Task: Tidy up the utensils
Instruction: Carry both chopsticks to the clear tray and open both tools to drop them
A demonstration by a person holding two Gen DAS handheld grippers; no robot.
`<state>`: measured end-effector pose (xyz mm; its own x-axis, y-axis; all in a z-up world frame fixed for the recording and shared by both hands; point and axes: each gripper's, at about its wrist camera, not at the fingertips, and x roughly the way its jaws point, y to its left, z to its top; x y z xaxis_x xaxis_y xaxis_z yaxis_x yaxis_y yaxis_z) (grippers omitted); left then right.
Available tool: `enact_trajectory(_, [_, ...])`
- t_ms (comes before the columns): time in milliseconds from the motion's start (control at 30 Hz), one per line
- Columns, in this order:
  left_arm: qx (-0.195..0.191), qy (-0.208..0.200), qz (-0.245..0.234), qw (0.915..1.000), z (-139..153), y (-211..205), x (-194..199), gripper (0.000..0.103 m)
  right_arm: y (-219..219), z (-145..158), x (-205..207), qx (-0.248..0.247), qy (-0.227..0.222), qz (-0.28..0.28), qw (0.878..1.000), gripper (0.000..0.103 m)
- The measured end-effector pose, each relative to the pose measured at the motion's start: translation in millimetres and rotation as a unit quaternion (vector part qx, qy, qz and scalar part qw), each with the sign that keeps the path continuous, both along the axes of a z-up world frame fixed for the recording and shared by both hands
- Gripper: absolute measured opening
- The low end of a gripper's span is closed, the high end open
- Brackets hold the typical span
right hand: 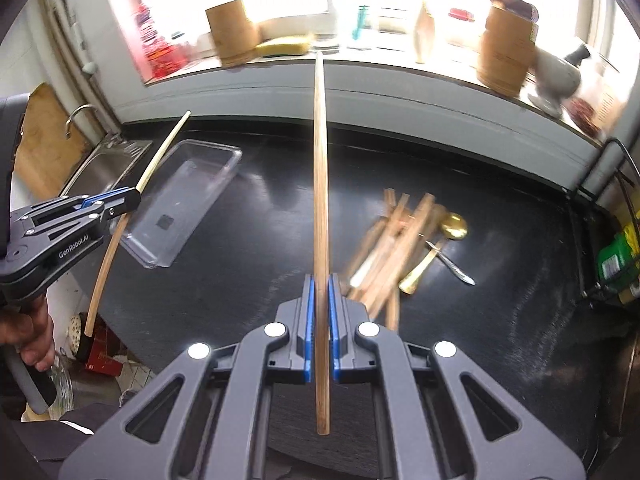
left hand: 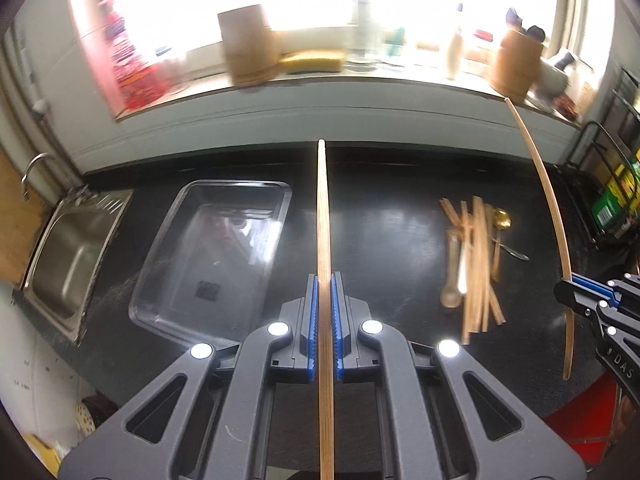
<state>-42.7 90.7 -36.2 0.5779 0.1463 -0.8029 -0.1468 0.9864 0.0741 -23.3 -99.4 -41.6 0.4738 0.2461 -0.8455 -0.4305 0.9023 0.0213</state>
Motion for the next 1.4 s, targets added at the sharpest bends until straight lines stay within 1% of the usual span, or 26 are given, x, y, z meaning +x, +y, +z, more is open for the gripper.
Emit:
enact_trajectory(267, [-0.004,-0.005,0.062,0.9981,4,71,-22,0.006,74,6,-1,0.018,0.006,0.059,0.998,0.007])
enact_trajectory(400, [-0.006,-0.004,0.083,0.9965,2,107,-27,0.006,123,10,1,0.030,0.009,0.088,0.996,0.007])
enact_trajectory(500, [-0.007,-0.004,0.091,0.9958,0,128,-28,0.006,157,12,4,0.038,0.012,0.105,0.994,0.007])
enact_trajectory(633, [-0.008,0.000,0.096,0.9953,-4,158,-21,0.006,192,17,9,0.044,0.017,0.118,0.992,0.007])
enact_trajectory(767, [-0.012,0.008,0.095,0.9953,-13,178,-8,0.006,220,8,21,0.043,0.032,0.123,0.991,0.007])
enact_trajectory(833, [-0.016,0.014,0.096,0.9951,-20,187,0,0.006,232,0,32,0.046,0.050,0.121,0.990,0.007])
enact_trajectory(933, [-0.038,0.028,0.101,0.9938,-36,202,14,0.006,246,-11,47,0.055,0.080,0.117,0.988,0.007])
enact_trajectory(1033, [-0.074,0.039,0.106,0.9909,-53,216,31,0.006,261,-30,69,0.067,0.118,0.112,0.984,0.007])
enact_trajectory(1167, [-0.107,0.056,0.112,0.9864,-79,231,56,0.006,275,-61,97,0.086,0.179,0.103,0.975,0.007])
enact_trajectory(1267, [-0.116,0.063,0.117,0.9843,-95,242,71,0.006,287,-94,118,0.097,0.234,0.100,0.962,0.007])
enact_trajectory(1400, [-0.146,0.069,0.127,0.9788,-114,257,86,0.006,298,-127,131,0.098,0.275,0.098,0.951,0.007])
